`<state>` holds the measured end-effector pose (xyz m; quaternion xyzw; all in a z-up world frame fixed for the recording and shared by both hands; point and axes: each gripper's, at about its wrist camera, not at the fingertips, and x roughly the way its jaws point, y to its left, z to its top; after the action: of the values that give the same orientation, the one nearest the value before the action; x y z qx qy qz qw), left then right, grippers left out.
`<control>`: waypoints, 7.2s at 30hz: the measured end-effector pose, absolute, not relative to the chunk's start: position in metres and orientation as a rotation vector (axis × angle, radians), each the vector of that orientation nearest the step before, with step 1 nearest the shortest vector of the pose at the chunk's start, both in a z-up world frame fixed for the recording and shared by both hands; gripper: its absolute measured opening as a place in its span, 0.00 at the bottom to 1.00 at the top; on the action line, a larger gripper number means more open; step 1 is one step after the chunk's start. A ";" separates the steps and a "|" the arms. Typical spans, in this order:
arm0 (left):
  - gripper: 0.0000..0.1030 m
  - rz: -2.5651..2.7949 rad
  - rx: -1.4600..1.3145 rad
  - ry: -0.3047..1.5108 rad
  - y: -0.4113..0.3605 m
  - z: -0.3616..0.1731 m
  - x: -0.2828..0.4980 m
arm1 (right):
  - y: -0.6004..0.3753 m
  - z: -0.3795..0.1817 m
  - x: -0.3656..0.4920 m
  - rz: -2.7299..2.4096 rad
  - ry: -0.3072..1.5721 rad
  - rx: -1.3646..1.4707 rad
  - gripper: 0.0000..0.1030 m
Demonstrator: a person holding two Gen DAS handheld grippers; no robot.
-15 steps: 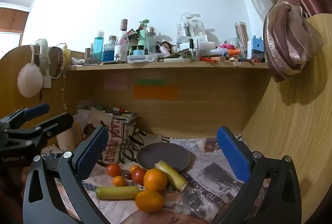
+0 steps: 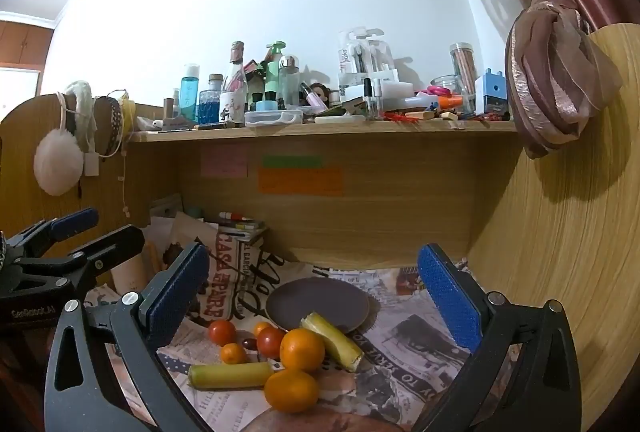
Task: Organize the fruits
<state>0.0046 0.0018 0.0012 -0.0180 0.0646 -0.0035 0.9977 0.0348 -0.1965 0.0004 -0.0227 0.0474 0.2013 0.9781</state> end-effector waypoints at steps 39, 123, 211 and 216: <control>1.00 0.007 -0.014 0.108 0.001 -0.001 0.005 | -0.198 0.007 0.033 0.406 0.085 -0.033 1.00; 0.60 -0.207 -0.009 0.791 0.004 -0.171 0.124 | -0.169 -0.156 0.151 0.657 0.809 -0.125 0.61; 0.36 -0.179 -0.029 0.645 0.020 -0.066 0.288 | -0.162 -0.049 0.302 0.486 0.548 -0.202 0.61; 0.36 -0.173 -0.031 0.691 0.025 -0.078 0.308 | -0.156 -0.058 0.325 0.479 0.594 -0.219 0.61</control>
<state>0.3075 0.0249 -0.0782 -0.0152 0.3381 -0.0849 0.9372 0.3246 -0.1561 -0.0584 -0.1064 0.2893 0.2331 0.9223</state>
